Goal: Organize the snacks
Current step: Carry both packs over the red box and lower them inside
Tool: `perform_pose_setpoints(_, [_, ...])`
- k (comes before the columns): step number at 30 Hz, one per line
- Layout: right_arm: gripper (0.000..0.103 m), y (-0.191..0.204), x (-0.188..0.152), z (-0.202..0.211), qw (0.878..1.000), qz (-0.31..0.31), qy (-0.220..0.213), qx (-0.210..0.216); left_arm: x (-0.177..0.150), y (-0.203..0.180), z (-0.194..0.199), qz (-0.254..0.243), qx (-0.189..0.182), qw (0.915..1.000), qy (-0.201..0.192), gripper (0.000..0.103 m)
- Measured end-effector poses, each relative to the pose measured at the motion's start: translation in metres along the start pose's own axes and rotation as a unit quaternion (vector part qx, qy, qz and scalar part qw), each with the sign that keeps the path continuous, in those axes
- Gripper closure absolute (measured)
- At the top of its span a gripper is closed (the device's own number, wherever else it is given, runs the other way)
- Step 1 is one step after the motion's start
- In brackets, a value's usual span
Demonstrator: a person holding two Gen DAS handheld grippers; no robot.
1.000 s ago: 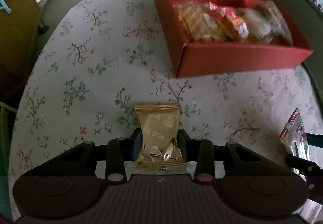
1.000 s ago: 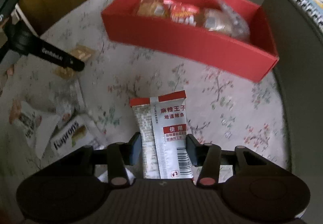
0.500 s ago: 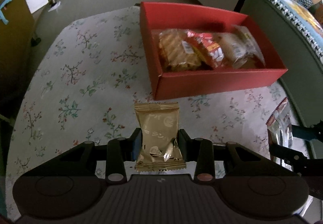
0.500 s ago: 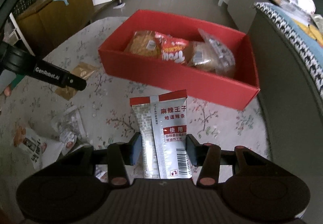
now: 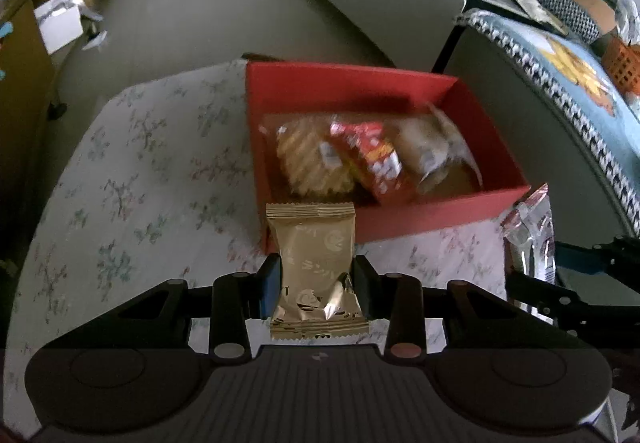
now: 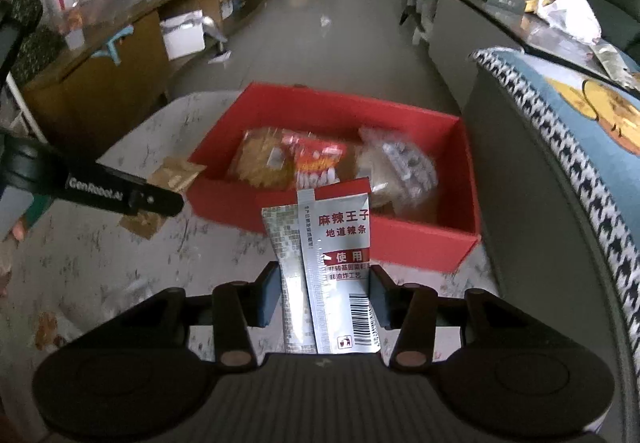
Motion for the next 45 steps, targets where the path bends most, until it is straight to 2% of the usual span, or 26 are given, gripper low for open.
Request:
perform_pose_setpoints(9, [0.050, -0.011, 0.041, -0.006, 0.999, -0.022, -0.032, -0.002, 0.038, -0.009, -0.005, 0.006, -0.002, 0.9996, -0.026, 0.057])
perform_pose_setpoints(18, [0.050, -0.022, 0.064, -0.021, 0.998, -0.037, -0.046, -0.007, 0.055, -0.011, -0.013, -0.006, 0.022, 0.9990, -0.038, 0.057])
perform_pose_setpoints(32, [0.050, -0.031, 0.085, -0.051, 0.997, -0.054, -0.057, -0.011, 0.072, -0.006, -0.031, -0.018, 0.050, 0.9976, -0.044, 0.057])
perform_pose_setpoints(45, [0.050, -0.042, 0.086, -0.079, 0.996, -0.069, -0.055, -0.014, 0.074, -0.002, -0.052, -0.020, 0.063, 0.9972, -0.033, 0.057])
Point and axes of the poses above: each gripper's, at about its wrist camera, not at the fingertips, and z roughly against the way its jaws point, y to its left, x to its top, the point moved 9 cm from there along -z, roughly the way its jaws point, and after that the axes turned 8 degrees about -z, right-handed, at the moved point
